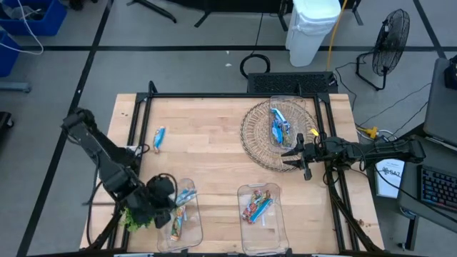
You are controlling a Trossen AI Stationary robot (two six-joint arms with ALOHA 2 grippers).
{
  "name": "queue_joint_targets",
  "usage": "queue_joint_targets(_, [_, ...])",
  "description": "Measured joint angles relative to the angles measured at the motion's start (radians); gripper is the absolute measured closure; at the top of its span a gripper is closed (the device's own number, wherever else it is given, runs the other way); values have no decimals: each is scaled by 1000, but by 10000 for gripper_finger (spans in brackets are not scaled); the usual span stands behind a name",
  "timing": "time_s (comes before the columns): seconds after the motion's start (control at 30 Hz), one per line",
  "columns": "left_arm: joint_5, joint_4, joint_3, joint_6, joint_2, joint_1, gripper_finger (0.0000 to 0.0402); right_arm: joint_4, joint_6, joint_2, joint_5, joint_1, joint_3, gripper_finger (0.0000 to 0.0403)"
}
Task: Pick and place Granola Bars by type
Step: Put the orange granola bar into the bottom left transparent bin
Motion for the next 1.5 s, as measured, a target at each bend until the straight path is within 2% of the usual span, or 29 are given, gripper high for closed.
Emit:
queue_joint_targets(0.1, [0, -23, 0, -91, 43, -30, 401, 0, 0, 0, 0, 0, 0, 289])
queue_joint_targets(0.33, [2, 40, 0, -185, 139, -49, 401, 0, 0, 0, 0, 0, 0, 289])
queue_joint_targets(0.5, [55, 63, 0, -297, 192, -49, 401, 0, 0, 0, 0, 0, 0, 289])
queue_joint_targets(0.67, [63, 64, 0, -392, 234, -49, 401, 0, 0, 0, 0, 0, 0, 289])
queue_joint_targets(1.03, [105, 70, 0, -442, 293, -47, 399, 0, 0, 0, 0, 0, 0, 289])
queue_joint_targets(1.5, [47, 71, 0, -438, 293, -45, 392, 0, 0, 0, 0, 0, 0, 289])
